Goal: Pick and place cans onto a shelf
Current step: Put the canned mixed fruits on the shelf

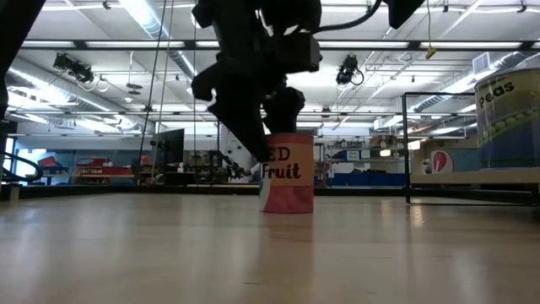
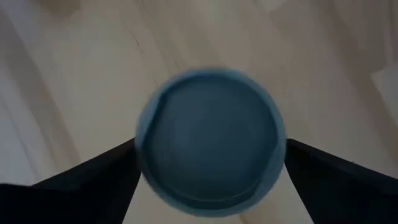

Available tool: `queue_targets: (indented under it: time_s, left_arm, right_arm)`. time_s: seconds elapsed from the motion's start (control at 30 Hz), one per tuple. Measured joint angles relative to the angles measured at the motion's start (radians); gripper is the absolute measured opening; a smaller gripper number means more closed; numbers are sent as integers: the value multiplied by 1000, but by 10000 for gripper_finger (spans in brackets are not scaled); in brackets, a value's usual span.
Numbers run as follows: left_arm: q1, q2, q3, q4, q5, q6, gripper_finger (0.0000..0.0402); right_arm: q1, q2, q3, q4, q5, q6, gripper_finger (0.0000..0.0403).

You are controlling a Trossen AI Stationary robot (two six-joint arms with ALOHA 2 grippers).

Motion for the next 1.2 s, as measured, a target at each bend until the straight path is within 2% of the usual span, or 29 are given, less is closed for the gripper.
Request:
queue_targets:
  time_s: [0.2, 0.43, 0.53, 0.7, 0.87, 1.07, 1.2]
  left_arm:
    - [-1, -58, 66, -236, -5, -68, 390]
    - [22, -211, 42, -541, -34, -239, 391]
    - [36, -304, 14, -576, -56, -329, 391]
    - [57, -483, -44, -597, -157, -473, 391]
    - [67, -648, -105, -604, -219, -603, 391]
    - [48, -770, -132, -607, -230, -706, 391]
    - [32, -808, -134, -603, -274, -711, 391]
  right_arm:
    - [-7, 72, 0, 31, 32, -60, 352]
    - [-76, 152, 0, 203, 42, -61, 387]
    - [-118, 191, 0, 244, 12, -93, 398]
    - [-169, 270, 0, 314, -41, -160, 394]
    - [-210, 335, 0, 397, -11, -174, 398]
    - [-269, 397, 0, 439, -7, -173, 400]
    - [-288, 436, 0, 465, -92, -171, 400]
